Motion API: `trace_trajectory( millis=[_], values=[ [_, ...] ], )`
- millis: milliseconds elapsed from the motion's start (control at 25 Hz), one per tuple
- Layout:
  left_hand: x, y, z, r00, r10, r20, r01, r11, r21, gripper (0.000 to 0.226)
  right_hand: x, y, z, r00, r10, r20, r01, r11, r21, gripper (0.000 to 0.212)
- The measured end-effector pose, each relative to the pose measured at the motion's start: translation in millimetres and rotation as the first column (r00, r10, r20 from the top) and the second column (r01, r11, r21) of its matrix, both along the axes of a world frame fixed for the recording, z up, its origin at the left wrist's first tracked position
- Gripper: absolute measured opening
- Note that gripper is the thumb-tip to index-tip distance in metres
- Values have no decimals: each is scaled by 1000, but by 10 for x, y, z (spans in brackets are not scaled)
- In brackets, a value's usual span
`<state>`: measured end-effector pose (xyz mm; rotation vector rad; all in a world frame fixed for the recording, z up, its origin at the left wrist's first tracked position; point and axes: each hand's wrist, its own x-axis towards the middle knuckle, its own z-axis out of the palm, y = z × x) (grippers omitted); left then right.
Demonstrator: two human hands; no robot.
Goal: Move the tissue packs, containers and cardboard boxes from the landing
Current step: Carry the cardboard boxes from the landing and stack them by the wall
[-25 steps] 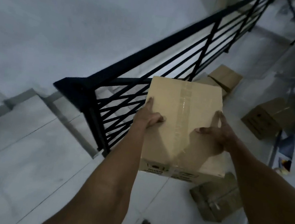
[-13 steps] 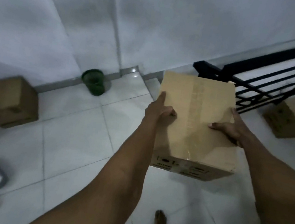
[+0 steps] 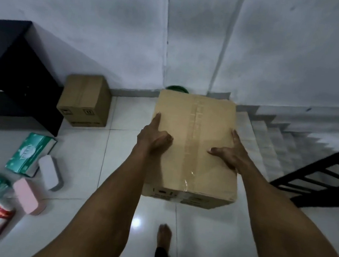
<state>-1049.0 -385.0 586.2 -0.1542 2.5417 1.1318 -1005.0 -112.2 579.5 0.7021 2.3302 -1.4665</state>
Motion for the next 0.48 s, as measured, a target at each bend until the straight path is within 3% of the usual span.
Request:
trace_trajectory(
  millis=[280,480],
  values=[
    [-1713,-1430,-619,981,173,83,-173,985,-11,98,-2159,-1356,-501,978,206,41,-207,978,31,130],
    [-3064,-2442,-1263,982,161,102,-165,986,34,109,-3489,-2313,-1093,969,231,85,-232,973,2,129]
  ],
)
